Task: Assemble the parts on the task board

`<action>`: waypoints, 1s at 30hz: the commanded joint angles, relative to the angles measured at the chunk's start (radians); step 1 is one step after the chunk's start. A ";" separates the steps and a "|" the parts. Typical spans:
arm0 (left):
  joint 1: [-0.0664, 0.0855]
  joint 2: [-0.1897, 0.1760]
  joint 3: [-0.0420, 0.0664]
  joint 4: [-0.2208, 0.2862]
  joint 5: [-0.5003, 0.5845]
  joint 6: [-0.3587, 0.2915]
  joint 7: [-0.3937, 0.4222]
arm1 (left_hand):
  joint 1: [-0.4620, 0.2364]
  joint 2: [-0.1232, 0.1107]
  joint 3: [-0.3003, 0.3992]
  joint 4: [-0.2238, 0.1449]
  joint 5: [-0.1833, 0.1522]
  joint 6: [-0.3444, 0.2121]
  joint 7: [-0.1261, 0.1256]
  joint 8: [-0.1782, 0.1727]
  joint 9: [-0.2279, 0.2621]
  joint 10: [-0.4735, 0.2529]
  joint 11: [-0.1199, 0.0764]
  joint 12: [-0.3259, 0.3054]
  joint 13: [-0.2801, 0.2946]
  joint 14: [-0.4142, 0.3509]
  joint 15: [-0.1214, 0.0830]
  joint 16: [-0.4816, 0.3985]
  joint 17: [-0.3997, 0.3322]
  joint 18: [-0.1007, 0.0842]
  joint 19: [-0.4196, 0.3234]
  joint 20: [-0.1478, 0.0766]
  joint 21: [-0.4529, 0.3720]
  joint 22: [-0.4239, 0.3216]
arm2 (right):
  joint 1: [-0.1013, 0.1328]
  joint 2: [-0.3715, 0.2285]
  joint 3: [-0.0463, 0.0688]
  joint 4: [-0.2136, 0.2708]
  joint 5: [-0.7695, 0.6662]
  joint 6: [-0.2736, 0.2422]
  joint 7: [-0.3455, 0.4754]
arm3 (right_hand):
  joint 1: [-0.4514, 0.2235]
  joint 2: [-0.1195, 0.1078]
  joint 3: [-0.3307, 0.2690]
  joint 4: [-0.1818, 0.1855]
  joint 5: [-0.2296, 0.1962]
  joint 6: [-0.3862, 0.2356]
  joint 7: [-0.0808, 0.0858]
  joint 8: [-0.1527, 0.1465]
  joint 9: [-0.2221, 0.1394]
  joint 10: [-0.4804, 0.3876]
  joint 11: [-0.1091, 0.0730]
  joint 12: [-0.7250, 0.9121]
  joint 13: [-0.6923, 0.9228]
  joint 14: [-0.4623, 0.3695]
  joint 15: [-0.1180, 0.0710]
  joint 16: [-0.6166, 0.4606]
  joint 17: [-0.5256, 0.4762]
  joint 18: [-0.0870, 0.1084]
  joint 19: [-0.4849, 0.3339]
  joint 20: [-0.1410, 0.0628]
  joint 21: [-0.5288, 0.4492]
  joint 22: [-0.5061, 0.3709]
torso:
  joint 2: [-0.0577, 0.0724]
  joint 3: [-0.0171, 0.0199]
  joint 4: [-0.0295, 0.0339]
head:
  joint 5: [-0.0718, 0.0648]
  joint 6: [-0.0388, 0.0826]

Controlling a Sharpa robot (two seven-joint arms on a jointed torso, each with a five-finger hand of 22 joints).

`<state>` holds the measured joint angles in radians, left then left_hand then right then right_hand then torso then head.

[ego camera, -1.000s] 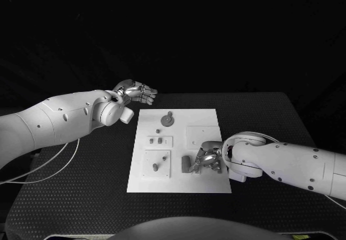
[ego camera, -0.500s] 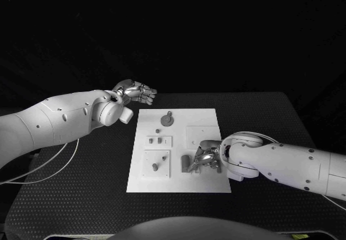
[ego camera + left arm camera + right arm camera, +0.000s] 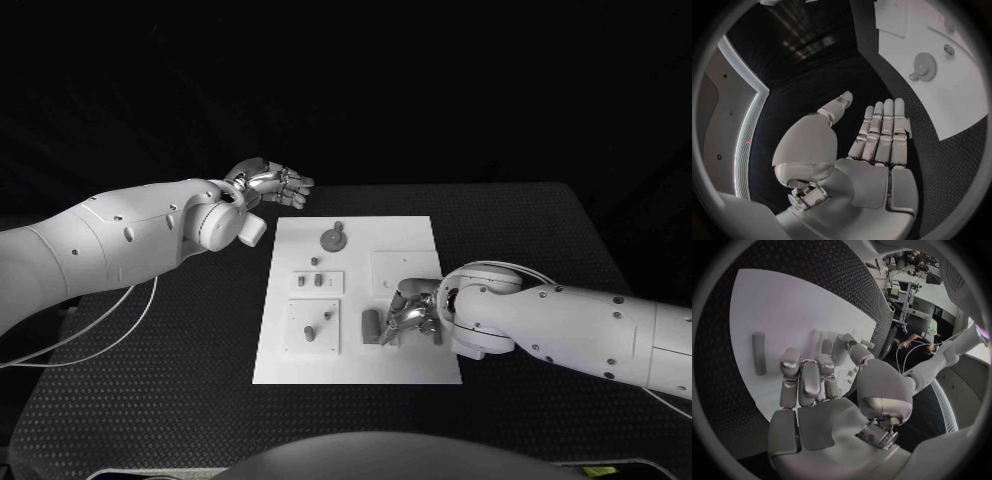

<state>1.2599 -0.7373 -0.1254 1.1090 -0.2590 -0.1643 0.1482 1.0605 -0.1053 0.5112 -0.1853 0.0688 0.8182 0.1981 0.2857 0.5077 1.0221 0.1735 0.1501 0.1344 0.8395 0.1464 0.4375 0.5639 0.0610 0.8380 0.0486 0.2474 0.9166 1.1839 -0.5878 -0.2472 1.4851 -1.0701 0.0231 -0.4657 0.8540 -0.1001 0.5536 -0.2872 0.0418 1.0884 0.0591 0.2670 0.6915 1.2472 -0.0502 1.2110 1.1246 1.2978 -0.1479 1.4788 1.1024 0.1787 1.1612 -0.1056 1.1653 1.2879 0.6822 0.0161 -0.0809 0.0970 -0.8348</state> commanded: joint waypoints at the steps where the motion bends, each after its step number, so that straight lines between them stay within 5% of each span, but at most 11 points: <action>1: 0.001 0.000 0.001 0.002 0.004 0.014 0.004 | -0.008 0.001 -0.001 0.007 0.001 -0.005 -0.002 0.003 -0.001 -0.007 -0.003 0.004 -0.001 0.007 0.002 -0.004 0.001 0.019 -0.006 0.000 0.000 0.001 | -0.001 0.002 0.000 -0.001 -0.037 0.004 -0.011 | 0.015 -0.003 -0.003 -0.005 0.006 0.009 0.000 0.001 -0.001 0.009 -0.002 -0.001 0.001 0.002 -0.006 0.004 -0.001 0.083 0.004 0.000 0.007 -0.001 | 0.000 0.0000 0.0005 | -0.001 0.000; 10: 0.001 0.000 0.001 0.003 0.004 0.015 0.003 | -0.008 0.001 -0.001 0.007 0.001 -0.006 -0.002 0.004 -0.001 -0.007 -0.003 0.004 -0.001 0.007 0.002 -0.005 0.002 0.019 -0.006 0.000 0.000 0.002 | -0.005 0.009 0.000 -0.005 -0.046 -0.003 -0.009 | 0.029 -0.041 -0.014 -0.001 0.006 0.011 0.000 -0.001 -0.001 0.011 -0.001 -0.003 0.003 0.001 -0.005 0.005 -0.005 0.083 0.004 0.003 0.006 -0.003 | 0.000 -0.0001 0.0007 | -0.001 0.000; 30: 0.001 -0.001 0.001 0.002 0.004 0.014 0.003 | -0.007 0.001 -0.001 0.007 0.001 -0.006 -0.002 0.004 -0.002 -0.007 -0.003 0.004 -0.002 0.007 0.002 -0.005 0.003 0.019 -0.006 0.000 0.000 0.002 | -0.007 -0.014 0.001 0.003 -0.011 -0.029 0.026 | -0.004 -0.064 -0.004 0.027 0.006 0.015 0.000 -0.003 -0.003 0.016 -0.002 -0.005 0.006 0.002 -0.006 0.006 -0.011 0.083 0.011 0.006 0.002 -0.011 | 0.000 -0.0001 0.0008 | 0.001 0.001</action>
<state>1.2599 -0.7392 -0.1254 1.1094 -0.2590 -0.1628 0.1459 1.0605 -0.1053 0.5112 -0.1853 0.0688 0.8182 0.1981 0.2857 0.5070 1.0221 0.1735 0.1501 0.1337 0.8395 0.1464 0.4375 0.5656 0.0696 0.8380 0.0486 0.2474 0.9170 1.1774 -0.5971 -0.2468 1.4863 -1.0995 0.0104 -0.4676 0.8544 -0.1621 0.5496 -0.2658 0.0418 1.0962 0.0586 0.2669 0.6875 1.2580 -0.0537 1.2109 1.1302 1.3002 -0.1455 1.4790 1.0918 0.1790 1.1664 -0.1004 1.1693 1.2787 0.6824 0.0153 -0.0796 0.0973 -0.8352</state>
